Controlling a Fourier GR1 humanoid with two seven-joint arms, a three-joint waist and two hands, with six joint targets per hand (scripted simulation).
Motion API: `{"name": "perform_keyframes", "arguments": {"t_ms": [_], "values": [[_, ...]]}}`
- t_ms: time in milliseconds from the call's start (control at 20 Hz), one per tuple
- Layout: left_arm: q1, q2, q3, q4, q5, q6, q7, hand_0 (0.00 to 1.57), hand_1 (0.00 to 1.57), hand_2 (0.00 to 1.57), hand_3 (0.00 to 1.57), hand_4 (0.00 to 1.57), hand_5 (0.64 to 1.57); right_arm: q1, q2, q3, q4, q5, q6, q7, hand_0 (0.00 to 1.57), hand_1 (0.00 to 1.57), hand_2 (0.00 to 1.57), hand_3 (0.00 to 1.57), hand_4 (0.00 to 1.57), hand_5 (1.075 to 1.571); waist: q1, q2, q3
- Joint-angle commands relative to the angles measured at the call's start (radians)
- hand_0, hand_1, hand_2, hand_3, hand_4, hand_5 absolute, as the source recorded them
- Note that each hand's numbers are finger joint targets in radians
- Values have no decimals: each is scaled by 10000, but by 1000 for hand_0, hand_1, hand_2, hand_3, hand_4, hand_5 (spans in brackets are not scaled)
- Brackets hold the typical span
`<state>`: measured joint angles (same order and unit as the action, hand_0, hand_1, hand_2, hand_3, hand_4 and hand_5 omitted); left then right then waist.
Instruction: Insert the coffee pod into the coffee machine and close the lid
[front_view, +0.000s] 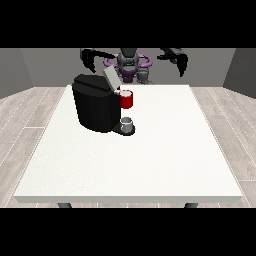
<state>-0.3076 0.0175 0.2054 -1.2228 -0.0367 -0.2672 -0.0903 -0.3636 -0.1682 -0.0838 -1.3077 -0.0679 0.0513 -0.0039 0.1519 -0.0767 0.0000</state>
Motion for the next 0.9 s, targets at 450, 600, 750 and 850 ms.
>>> {"name": "perform_keyframes", "arguments": {"t_ms": [450,600,750,850], "values": [[807,1029,276,-1203,752,-85,-121,0,0,0,0,0,1571,-1410,270,199,1174,491,-40,-95,0,0,0,0,0,1571,-467,947,-1],[807,806,65,-1263,731,264,43,0,0,0,0,0,1571,-1499,483,565,1254,765,12,48,0,0,0,0,0,1571,-660,824,-1],[531,729,-65,-1334,602,486,-104,0,0,0,0,0,1571,-2180,408,445,1714,928,-127,-8,0,0,0,0,0,1571,-488,1233,-2],[673,1041,45,-1792,987,286,615,0,0,0,0,0,1571,-1968,372,216,1913,790,-8,-263,0,0,0,0,0,1571,-453,950,0]]}}
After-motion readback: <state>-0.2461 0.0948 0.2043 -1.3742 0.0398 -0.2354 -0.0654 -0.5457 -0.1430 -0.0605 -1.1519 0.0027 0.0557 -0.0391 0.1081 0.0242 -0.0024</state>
